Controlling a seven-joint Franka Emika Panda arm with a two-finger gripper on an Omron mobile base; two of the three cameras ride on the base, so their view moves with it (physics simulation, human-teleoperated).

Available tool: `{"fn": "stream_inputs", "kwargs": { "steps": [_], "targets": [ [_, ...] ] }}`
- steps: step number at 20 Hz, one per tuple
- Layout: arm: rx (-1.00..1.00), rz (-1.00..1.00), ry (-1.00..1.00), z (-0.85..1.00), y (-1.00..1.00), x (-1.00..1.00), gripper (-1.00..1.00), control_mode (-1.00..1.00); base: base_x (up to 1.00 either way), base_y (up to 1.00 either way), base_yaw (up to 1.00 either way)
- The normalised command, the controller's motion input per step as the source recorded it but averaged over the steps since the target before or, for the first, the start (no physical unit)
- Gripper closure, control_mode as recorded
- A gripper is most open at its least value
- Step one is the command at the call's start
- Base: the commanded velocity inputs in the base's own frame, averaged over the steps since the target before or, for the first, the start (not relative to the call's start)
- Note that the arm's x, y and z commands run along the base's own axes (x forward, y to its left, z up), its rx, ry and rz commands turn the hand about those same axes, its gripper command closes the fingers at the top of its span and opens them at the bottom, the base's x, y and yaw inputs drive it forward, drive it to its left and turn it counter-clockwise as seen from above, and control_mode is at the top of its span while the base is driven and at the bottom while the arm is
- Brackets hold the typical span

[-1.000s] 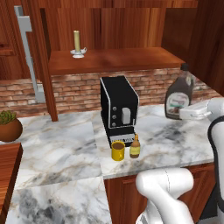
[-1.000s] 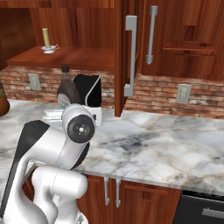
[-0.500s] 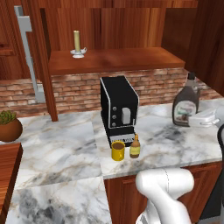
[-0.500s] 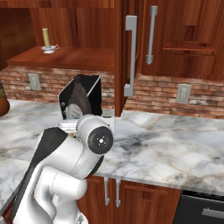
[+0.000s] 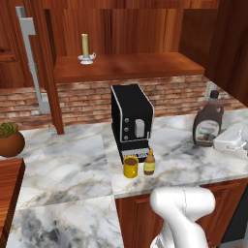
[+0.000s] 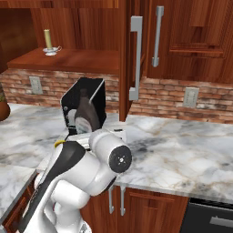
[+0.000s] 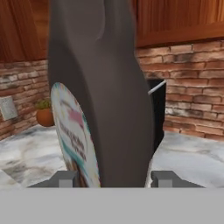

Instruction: Pick the syrup bottle and honey bottle from the cabinet and place them next to the mug.

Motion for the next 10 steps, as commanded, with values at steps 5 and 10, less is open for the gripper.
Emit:
{"fn": "stream_inputs", "kwargs": {
  "steps": [5, 10],
  "targets": [
    [0.00, 0.12, -0.07, -0.35, 0.00, 0.02, 1.00, -1.00, 0.00, 0.00, 0.00],
    [0.00, 0.11, -0.01, -0.45, 0.00, 0.03, 1.00, -1.00, 0.00, 0.00, 0.00]
  ]
}}
